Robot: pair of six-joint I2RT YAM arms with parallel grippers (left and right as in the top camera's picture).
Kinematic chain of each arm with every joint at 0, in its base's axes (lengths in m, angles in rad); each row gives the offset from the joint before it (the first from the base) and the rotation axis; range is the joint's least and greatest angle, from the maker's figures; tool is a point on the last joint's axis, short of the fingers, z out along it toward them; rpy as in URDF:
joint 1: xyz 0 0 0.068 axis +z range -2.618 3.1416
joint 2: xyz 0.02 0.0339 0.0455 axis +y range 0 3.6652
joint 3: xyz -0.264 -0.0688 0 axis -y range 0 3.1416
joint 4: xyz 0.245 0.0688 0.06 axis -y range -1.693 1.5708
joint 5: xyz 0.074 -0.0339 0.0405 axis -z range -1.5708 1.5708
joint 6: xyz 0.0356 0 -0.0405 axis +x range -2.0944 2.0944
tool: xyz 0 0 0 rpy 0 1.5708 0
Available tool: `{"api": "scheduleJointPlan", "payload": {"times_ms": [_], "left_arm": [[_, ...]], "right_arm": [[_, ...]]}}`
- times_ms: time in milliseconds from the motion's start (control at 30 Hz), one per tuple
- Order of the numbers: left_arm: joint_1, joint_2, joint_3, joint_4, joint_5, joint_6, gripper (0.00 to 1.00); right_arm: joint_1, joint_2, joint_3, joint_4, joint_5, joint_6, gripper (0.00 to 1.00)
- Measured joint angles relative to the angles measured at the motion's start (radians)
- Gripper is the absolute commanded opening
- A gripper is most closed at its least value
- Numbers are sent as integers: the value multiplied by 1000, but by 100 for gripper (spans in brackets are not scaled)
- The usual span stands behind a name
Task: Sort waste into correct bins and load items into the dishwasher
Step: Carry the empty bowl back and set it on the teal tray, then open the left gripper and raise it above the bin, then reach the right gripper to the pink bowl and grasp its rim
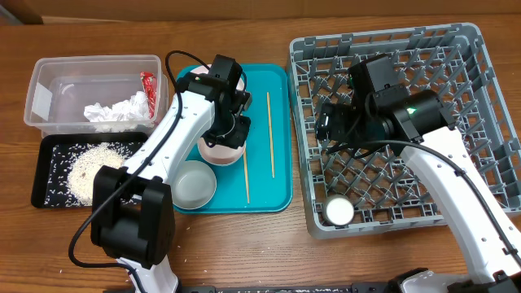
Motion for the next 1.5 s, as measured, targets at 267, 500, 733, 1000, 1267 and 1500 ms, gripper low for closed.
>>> {"api": "scheduleJointPlan", "payload": {"times_ms": [267, 500, 733, 1000, 1267, 1500], "left_arm": [[3, 2, 35, -36, -2, -4, 25], [97, 4, 268, -153, 0, -57, 36], [256, 4, 430, -219, 11, -83, 50], [355, 4, 440, -239, 13, -90, 58], [363, 4, 440, -238, 4, -97, 74], [363, 4, 440, -238, -4, -101, 90]], "right_arm": [[0, 0, 0, 44, -23, 0, 90], [56, 6, 0, 205, -70, 11, 89], [179, 140, 2, 355, -88, 70, 85], [301, 362, 2, 484, -90, 110, 74], [320, 475, 2, 559, -89, 127, 62], [320, 563, 2, 586, -87, 133, 39]]}}
